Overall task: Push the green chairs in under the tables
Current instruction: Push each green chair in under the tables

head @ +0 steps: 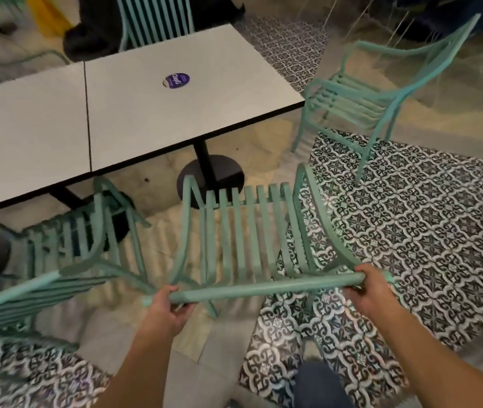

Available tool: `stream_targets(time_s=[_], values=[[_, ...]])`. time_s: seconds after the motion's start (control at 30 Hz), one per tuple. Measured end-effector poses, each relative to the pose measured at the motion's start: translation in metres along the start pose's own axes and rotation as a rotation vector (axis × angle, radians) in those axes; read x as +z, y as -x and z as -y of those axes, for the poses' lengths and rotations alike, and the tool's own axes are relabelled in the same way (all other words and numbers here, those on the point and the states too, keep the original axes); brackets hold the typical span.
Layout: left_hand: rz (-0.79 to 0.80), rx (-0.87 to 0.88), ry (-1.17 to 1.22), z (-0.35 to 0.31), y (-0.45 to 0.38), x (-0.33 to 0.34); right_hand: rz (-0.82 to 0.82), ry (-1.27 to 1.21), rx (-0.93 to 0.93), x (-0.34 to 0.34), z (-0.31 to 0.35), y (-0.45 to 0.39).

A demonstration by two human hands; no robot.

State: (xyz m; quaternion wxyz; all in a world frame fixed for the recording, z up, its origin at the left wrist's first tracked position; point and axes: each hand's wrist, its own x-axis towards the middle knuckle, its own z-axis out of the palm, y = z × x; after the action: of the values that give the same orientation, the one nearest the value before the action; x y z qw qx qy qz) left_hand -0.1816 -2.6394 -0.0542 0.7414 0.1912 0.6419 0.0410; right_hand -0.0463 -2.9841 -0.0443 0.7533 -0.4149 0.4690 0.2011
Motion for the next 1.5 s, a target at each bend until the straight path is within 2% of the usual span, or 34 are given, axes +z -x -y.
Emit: stream_targets(time_s=[0.07,0.2,0.3,0.33,0.43,0.5,0.53,0.6,0.67,0.77,0.87,0.97,1.13,1.5], values=[[-0.007,-0.006,0.028,0.014,0.007,0.003,-0.033,-0.031,0.016,0.005,0.017,-0.011],[-0.049,0.037,0.099,0.042,0.020,0.015,0.107,-0.031,0.124,0.022,0.057,-0.016],[-0.066,0.047,0.117,0.052,0.025,0.030,0.149,0.065,0.078,0.030,0.077,-0.035],[-0.068,0.044,0.116,0.056,0.026,0.034,0.121,0.189,0.017,0.027,0.082,-0.041],[-0.081,0.050,0.153,0.064,0.026,0.042,0.108,0.292,0.034,0.040,0.096,-0.052],[-0.072,0.062,0.191,0.064,0.026,0.047,0.146,0.239,0.033,0.049,0.100,-0.062],[-0.077,0.064,0.188,0.063,0.024,0.049,0.157,0.157,0.095,0.053,0.101,-0.073],[-0.080,0.065,0.171,0.058,0.021,0.053,0.164,0.175,0.128,0.058,0.103,-0.080],[-0.096,0.083,0.188,0.058,0.018,0.056,0.170,0.276,0.044,0.060,0.104,-0.073],[-0.104,0.099,0.241,0.059,0.020,0.060,0.155,0.333,0.042,0.066,0.108,-0.071],[-0.150,0.127,0.340,0.062,0.019,0.062,0.142,0.239,0.022,0.067,0.095,-0.063],[-0.112,0.086,0.440,0.076,0.027,0.083,0.130,0.157,0.029,0.076,0.076,-0.055],[-0.084,0.056,0.433,0.082,0.024,0.100,0.054,0.225,0.062,0.089,0.065,-0.056],[-0.058,0.030,0.387,0.051,0.015,0.109,0.075,0.197,0.127,0.124,0.071,-0.067]])
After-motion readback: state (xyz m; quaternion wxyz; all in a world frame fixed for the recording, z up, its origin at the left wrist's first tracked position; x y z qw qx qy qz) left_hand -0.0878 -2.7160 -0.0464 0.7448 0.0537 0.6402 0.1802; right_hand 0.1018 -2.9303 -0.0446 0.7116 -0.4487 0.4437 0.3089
